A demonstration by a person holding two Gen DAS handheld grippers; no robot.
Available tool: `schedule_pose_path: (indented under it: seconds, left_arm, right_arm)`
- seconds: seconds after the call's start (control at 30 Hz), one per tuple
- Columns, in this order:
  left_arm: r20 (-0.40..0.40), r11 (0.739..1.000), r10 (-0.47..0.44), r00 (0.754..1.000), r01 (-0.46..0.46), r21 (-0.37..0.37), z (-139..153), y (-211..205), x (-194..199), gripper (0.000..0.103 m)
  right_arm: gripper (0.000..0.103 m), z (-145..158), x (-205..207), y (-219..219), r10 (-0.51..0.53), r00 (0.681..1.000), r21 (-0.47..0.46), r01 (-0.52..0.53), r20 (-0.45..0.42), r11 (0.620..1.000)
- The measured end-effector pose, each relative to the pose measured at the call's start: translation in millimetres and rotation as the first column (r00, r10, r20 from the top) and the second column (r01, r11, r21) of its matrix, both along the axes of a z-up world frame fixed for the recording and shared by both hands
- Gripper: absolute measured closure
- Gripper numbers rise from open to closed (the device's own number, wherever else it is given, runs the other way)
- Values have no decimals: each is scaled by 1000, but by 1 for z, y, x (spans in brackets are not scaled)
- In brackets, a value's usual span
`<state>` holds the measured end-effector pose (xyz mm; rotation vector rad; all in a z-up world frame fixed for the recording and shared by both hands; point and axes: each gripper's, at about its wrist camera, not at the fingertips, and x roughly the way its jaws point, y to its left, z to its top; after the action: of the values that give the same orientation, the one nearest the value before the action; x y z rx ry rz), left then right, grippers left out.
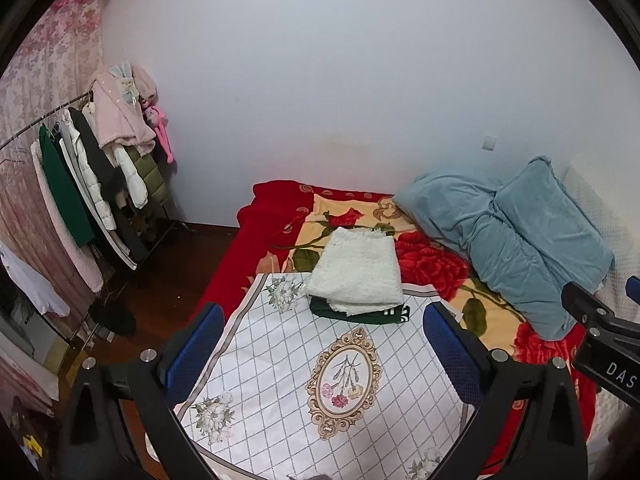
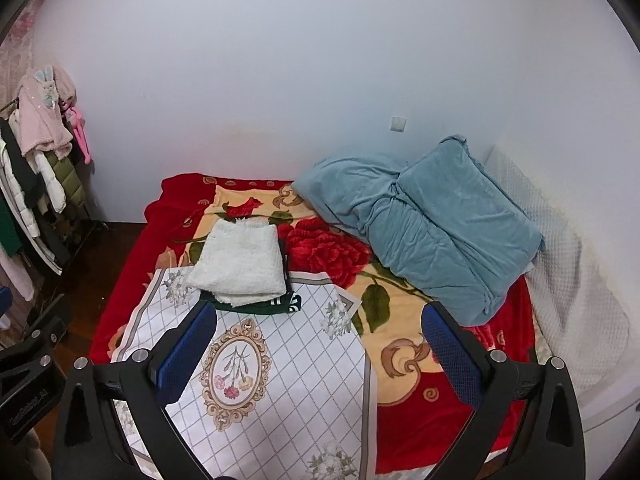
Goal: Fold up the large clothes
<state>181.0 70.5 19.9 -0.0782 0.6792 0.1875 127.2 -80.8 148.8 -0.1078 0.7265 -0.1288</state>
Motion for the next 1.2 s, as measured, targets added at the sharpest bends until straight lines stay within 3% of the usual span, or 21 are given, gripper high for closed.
schedule_pose_path:
  seconds: [0.27, 1.2]
  left_arm:
    - [15, 1000, -1, 1000, 2, -4, 7, -2, -7, 1]
    - [14, 1000, 17, 1000, -17, -2, 13, 6, -16, 1]
  right_arm:
    - [0, 16, -16, -3, -5, 1000, -7, 5, 26, 1000]
    - [0, 19, -19, 6, 8, 1000, 14, -8, 28, 1000]
